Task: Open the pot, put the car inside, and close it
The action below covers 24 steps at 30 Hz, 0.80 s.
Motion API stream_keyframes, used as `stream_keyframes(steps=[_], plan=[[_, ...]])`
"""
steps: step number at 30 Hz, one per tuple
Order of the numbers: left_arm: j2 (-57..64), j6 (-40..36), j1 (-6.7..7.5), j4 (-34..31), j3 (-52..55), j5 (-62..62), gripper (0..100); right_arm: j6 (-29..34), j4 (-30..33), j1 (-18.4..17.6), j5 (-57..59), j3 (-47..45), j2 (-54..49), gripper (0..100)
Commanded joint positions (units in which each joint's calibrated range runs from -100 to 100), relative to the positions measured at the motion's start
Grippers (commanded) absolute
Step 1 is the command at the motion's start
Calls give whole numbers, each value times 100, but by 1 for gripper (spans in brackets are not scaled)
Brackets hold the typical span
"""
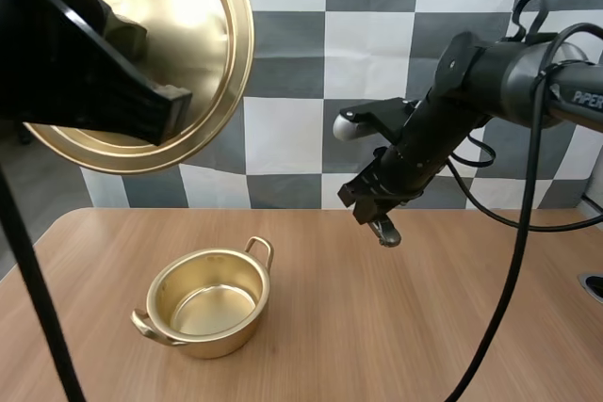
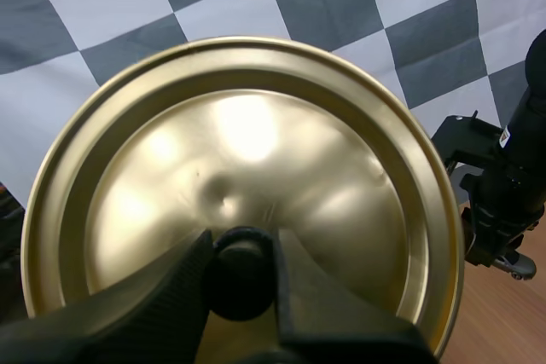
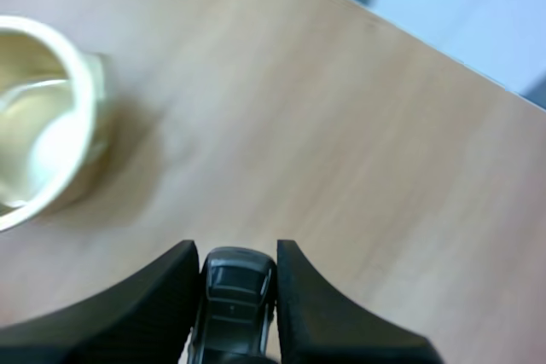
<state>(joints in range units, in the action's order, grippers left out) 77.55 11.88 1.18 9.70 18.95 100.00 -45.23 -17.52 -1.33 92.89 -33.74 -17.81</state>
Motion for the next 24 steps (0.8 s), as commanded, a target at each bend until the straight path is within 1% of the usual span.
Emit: stream_keyframes(steps=[1,2,6,7,10,12,16,18,21,24], plan=[[357,-14,-2,-149,3,0,0,-701,-1668,-202,711,65,-25,0],[447,-14,-2,-250,3,0,0,-698,-1678,-355,711,65,-25,0],[691,-87,-2,-630,3,0,0,-698,-1682,-780,711,65,45,0],[743,-119,-2,-738,3,0,0,-698,-1691,-989,711,65,119,0],[866,-157,-2,-970,3,0,0,-670,-1691,-1419,711,65,301,0],[939,-183,-2,-1042,3,0,0,-667,-1657,-1571,711,65,424,0],[1109,-211,-2,-1081,3,0,0,-667,-1469,-1696,711,65,697,0],[1232,-211,-9,-1071,3,0,0,-691,-1479,-1695,711,70,851,0],[1290,-211,-82,-1059,3,0,0,-735,-1509,-1695,711,372,1340,0],[1290,-211,-124,-1017,3,0,0,-755,-1566,-1695,711,766,1651,0]])
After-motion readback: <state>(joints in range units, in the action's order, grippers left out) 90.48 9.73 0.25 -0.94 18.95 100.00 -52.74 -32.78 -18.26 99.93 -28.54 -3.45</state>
